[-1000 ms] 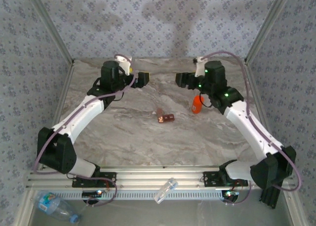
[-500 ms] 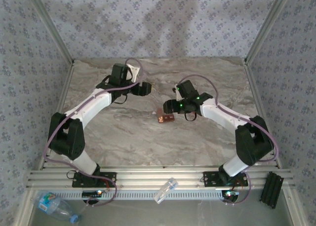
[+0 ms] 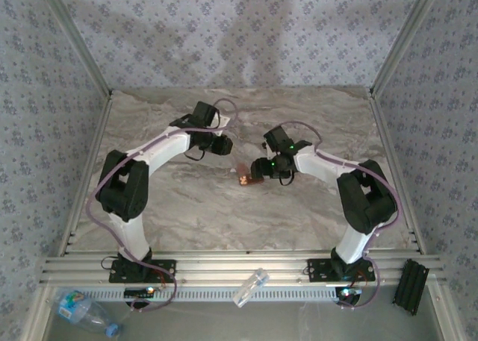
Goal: Sort the pills into containers
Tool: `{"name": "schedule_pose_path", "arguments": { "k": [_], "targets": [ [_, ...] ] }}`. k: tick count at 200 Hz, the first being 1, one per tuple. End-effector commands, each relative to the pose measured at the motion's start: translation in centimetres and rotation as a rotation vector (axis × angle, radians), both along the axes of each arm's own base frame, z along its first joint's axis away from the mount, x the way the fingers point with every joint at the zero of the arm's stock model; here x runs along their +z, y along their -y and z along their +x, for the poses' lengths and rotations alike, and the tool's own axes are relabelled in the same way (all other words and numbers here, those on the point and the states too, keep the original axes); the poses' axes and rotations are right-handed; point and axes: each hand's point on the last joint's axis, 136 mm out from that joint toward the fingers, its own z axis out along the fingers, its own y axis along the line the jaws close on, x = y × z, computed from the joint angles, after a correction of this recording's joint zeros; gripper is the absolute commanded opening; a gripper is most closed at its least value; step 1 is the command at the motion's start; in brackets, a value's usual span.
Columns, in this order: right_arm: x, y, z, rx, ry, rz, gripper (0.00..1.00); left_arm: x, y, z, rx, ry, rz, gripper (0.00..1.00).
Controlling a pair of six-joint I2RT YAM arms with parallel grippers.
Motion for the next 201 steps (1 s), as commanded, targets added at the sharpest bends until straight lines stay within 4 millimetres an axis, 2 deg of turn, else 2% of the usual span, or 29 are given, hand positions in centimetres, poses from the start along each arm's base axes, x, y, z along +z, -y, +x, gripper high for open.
{"name": "schedule_pose_path", "arguments": {
  "k": [1, 3, 61, 120, 201],
  "targets": [
    [-0.6, 0.9, 0.0, -0.007, -0.015, -0.012, 0.72, -0.5, 0.5, -0.1, -0.023, -0.026, 0.036, 0.04],
    [-0.7, 0.9, 0.0, -0.009, -0.016, -0.011, 0.72, -0.6, 0.5, -0.1, -0.025, -0.029, 0.037, 0.00],
    [-1.8, 1.3, 0.6, -0.012, -0.035, -0.010, 0.72, -2.0, 2.2, -0.1, -0.062, -0.065, 0.056, 0.00],
    [-2.9, 2.2, 1.0, -0.015, -0.024, -0.080, 0.72, -2.4, 2.7, 0.1, -0.063, -0.068, 0.060, 0.00],
    [-3.6, 2.2, 1.1, -0.003, -0.034, -0.109, 0.71, -3.5, 3.0, -0.2, -0.072, -0.092, 0.078, 0.00]
  ]
}}
